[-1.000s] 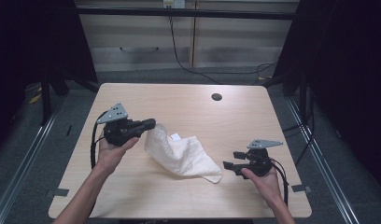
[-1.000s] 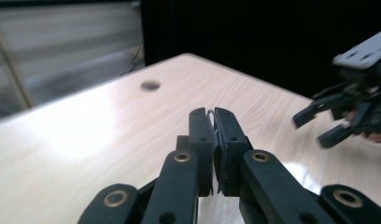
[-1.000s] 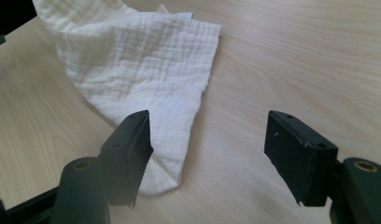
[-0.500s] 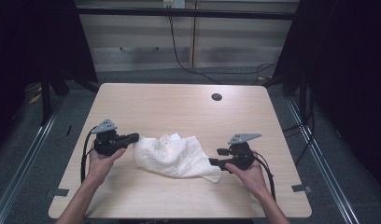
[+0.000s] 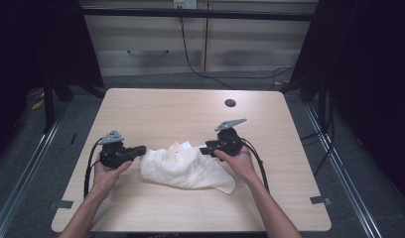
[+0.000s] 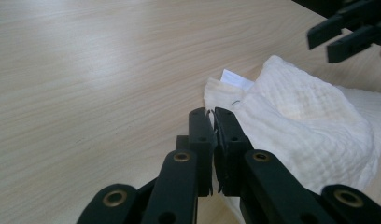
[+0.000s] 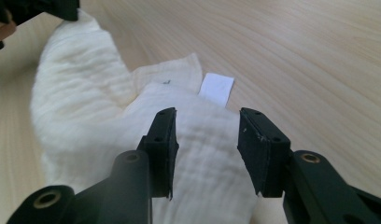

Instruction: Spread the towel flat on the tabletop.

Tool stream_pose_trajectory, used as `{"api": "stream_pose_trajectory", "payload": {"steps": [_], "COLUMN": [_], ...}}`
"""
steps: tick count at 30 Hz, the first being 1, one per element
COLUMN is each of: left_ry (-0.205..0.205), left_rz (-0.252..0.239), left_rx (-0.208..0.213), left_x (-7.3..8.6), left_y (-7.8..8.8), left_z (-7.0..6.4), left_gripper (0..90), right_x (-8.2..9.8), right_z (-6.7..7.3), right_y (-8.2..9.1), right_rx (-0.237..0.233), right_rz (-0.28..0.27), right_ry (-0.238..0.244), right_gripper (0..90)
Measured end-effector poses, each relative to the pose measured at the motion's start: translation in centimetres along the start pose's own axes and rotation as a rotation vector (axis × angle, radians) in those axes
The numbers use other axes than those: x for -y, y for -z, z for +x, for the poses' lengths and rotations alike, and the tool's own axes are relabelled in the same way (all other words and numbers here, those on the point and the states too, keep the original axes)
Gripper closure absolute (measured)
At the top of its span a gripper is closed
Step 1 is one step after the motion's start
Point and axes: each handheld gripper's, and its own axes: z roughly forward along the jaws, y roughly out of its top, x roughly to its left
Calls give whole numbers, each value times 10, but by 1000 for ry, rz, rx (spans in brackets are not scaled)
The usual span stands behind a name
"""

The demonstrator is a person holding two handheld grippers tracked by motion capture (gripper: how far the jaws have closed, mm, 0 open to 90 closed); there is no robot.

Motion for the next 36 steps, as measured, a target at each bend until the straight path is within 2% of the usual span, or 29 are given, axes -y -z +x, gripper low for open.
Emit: {"api": "stream_pose_trajectory", "payload": {"steps": [4, 7, 13, 16, 19, 22, 23, 27, 28, 31, 32, 33, 36], "left_ry": [3, 0, 4, 4, 5, 5, 7, 11, 13, 13, 13, 14, 5], "left_rz": [-7, -6, -5, -7, -10, -11, -12, -17, -19, -20, -20, -21, -18], "left_rx": [2, 2, 0, -2, -10, -12, -11, -10, -7, -8, -6, -4, -4], "left_x": [0, 0, 0, 1, 0, 0, 0, 0, 0, -1, -1, -1, -2], "left_y": [1, 0, 0, 0, 0, 1, 2, 2, 2, 1, 1, 0, 0], "left_z": [0, 0, 0, 0, 0, 2, 2, 2, 2, 1, 1, 1, 0], "left_gripper": [865, 864, 863, 860, 855, 857, 859, 862, 863, 863, 862, 862, 863], "right_x": [-9, -10, -2, 3, 4, 7, 8, 9, 9, 6, 5, 3, 1], "right_z": [-9, -12, -13, -12, -9, -7, -8, -11, -11, -13, -13, -13, -11], "right_y": [-21, -31, -45, -47, -45, -46, -46, -43, -42, -36, -34, -34, -39], "right_rx": [-5, -19, -25, -26, -17, -20, -23, -28, -18, -27, -32, -39, -59], "right_rz": [21, 30, 80, 112, 110, 119, 111, 92, 91, 67, 65, 64, 64], "right_ry": [-31, -34, -27, -5, 13, 9, -8, -34, -31, -33, -33, -28, -38], "right_gripper": [495, 468, 484, 565, 717, 862, 900, 900, 900, 900, 865, 785, 673]}}
